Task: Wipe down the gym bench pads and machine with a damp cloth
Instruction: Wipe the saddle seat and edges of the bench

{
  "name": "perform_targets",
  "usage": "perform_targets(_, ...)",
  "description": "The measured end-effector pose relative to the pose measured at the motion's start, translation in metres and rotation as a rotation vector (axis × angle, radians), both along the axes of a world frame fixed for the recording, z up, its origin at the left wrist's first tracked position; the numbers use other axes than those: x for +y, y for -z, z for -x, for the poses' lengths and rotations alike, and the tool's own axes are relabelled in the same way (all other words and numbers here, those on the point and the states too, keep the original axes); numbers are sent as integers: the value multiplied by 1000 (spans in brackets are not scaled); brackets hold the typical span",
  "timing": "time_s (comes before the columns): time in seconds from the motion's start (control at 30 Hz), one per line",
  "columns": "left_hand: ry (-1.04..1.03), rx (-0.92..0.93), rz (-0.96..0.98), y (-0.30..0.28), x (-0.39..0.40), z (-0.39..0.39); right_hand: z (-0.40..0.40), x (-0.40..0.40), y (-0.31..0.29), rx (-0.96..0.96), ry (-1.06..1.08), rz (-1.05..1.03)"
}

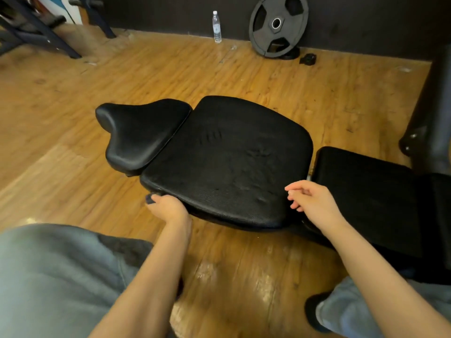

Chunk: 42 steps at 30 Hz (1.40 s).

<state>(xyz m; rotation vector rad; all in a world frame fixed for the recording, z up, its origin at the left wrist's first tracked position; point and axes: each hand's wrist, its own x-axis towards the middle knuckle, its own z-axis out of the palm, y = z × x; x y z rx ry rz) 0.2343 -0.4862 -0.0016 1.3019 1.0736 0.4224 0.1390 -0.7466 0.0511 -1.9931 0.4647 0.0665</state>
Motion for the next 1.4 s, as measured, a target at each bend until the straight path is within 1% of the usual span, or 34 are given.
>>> perform_targets(0.07,56,-4,-83,-6,28,-23,-2,7,4,15,-21,4)
perform_targets(0.13,161,7,-138,-14,48,-36,-4,12,8,21,-47,22)
perform_targets(0.23,305,23,-221,-18,63,-46,-8,15,11,15,-53,44)
perform_targets(0.27,320,20,-238,-18,63,-45,-10,15,12,12,-41,48)
perform_targets(0.33,284,-11,-274,-17,53,-37,-13,14,12,3,-2,30)
perform_targets(0.4,256,-49,-363,-20,35,-22,-14,13,11,0,40,-18)
perform_targets(0.43,274,-48,-387,-21,25,-13,-15,12,11,0,59,-47)
perform_targets(0.5,345,13,-403,-28,3,7,-15,11,10,2,95,-97)
perform_targets(0.53,394,36,-444,-28,-6,18,-15,10,9,4,114,-116)
perform_targets(0.6,519,17,-600,-27,-19,38,-15,9,8,10,146,-147)
perform_targets(0.67,664,-29,-799,-20,-25,54,-13,8,8,10,167,-174)
perform_targets(0.8,1079,-100,-1216,-12,-52,89,-8,3,2,6,193,-188)
perform_targets(0.87,1289,-136,-1361,-8,-74,105,-5,-2,-2,1,216,-190)
perform_targets(0.93,1424,-114,-1416,-9,-92,113,-2,-7,-7,-1,245,-179)
perform_targets(1.0,1483,-115,-1442,-12,-101,111,2,-12,-9,-9,276,-175)
perform_targets(1.13,1606,-188,-1499,-20,-101,101,6,-18,-11,-15,322,-206)
perform_targets(1.23,1784,-289,-1486,-26,-93,81,7,-17,-11,-16,326,-216)
perform_targets(1.3,1797,-278,-1514,-33,-85,58,8,-17,-12,-16,318,-218)
perform_targets(1.4,1668,-130,-1534,-40,-69,15,9,-18,-13,-31,302,-225)
